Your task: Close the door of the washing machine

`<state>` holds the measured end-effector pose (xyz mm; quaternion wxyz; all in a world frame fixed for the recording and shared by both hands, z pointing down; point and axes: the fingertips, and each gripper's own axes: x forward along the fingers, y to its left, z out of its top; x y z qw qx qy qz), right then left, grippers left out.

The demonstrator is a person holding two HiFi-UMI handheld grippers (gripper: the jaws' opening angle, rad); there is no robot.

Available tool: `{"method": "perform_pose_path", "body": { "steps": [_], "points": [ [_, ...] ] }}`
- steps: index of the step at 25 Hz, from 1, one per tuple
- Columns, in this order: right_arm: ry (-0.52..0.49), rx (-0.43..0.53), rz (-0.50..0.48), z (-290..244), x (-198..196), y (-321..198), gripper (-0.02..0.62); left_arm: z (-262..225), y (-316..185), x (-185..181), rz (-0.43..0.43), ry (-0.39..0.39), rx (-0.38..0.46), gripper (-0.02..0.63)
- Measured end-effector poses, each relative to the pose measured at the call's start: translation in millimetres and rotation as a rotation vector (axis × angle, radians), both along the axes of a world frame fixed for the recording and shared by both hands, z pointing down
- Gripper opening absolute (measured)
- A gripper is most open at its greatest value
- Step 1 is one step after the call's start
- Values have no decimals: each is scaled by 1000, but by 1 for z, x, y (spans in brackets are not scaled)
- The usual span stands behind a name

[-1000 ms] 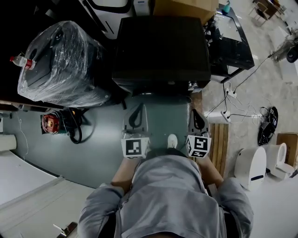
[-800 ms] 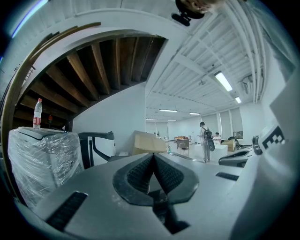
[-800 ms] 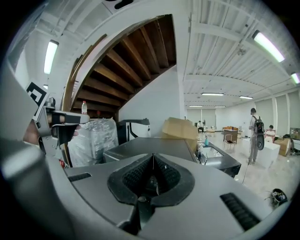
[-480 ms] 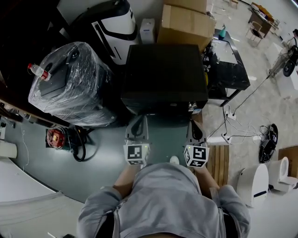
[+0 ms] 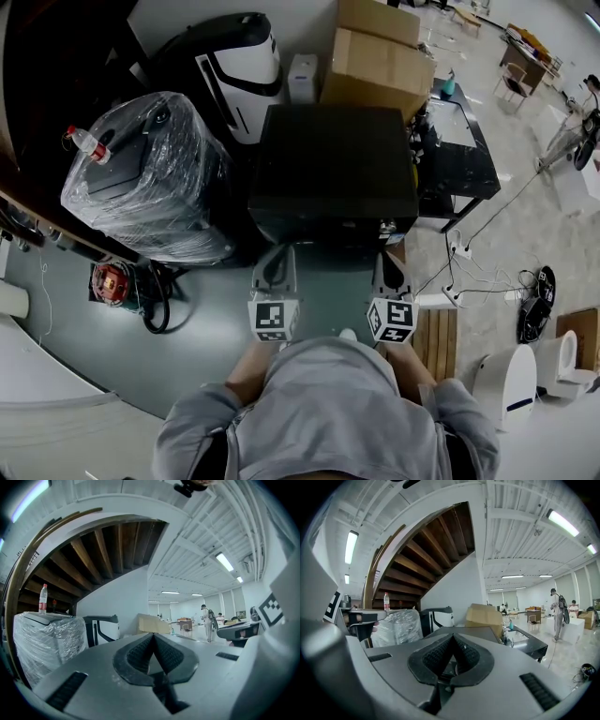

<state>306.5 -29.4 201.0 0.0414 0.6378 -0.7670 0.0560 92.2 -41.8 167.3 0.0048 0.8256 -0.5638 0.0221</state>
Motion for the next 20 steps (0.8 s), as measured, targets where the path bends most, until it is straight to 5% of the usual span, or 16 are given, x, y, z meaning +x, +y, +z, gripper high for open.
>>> {"method": "perform_pose_path", "body": {
  "steps": [20],
  "points": [
    [29,5,-5,1,-9,4,-2,2,0,-3,14,0,4,-2]
  ]
}}
